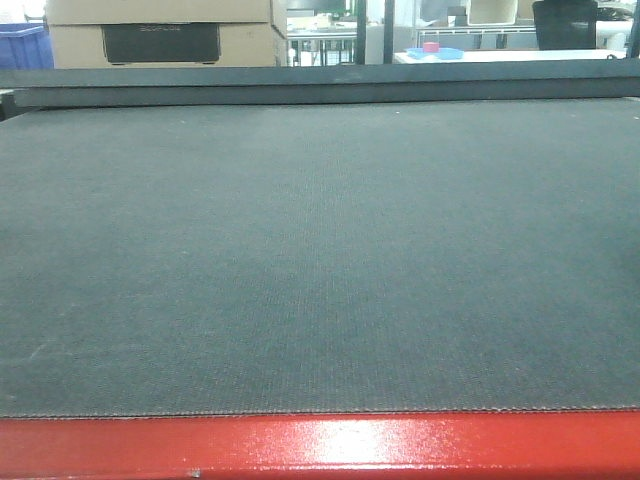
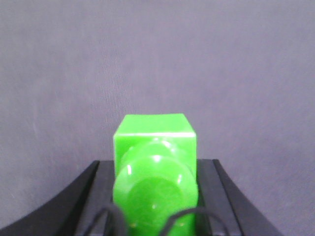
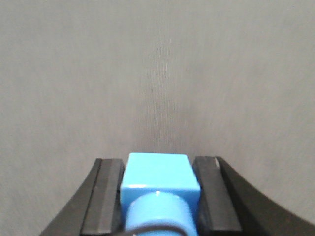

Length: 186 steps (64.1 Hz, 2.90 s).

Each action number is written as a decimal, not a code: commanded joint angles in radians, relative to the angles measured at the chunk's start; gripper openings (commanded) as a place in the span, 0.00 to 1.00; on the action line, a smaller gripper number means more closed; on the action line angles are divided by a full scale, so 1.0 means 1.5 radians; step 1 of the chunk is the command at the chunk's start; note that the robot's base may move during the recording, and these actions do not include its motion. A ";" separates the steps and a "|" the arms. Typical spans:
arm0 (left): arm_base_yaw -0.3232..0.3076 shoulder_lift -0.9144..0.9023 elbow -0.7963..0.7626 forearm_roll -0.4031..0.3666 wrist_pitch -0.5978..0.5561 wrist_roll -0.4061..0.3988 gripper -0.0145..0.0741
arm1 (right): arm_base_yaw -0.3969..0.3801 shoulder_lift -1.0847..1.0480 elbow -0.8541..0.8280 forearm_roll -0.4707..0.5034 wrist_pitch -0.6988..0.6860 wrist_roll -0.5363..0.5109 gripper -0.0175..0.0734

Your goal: Grab block from conveyor and place in blue bin

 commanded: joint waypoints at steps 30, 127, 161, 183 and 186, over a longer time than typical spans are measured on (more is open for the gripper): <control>-0.039 -0.114 0.001 0.018 -0.037 -0.042 0.04 | 0.023 -0.128 -0.123 -0.009 0.001 -0.004 0.02; -0.040 -0.114 0.001 0.021 -0.039 -0.042 0.04 | 0.023 -0.148 -0.123 -0.009 -0.002 -0.004 0.02; -0.040 -0.114 0.001 0.021 -0.039 -0.042 0.04 | 0.023 -0.148 -0.123 -0.009 -0.002 -0.004 0.02; -0.040 -0.114 0.001 0.021 -0.039 -0.042 0.04 | 0.023 -0.148 -0.123 -0.009 -0.002 -0.004 0.02; -0.040 -0.114 0.001 0.021 -0.039 -0.042 0.04 | 0.023 -0.148 -0.123 -0.009 -0.002 -0.004 0.02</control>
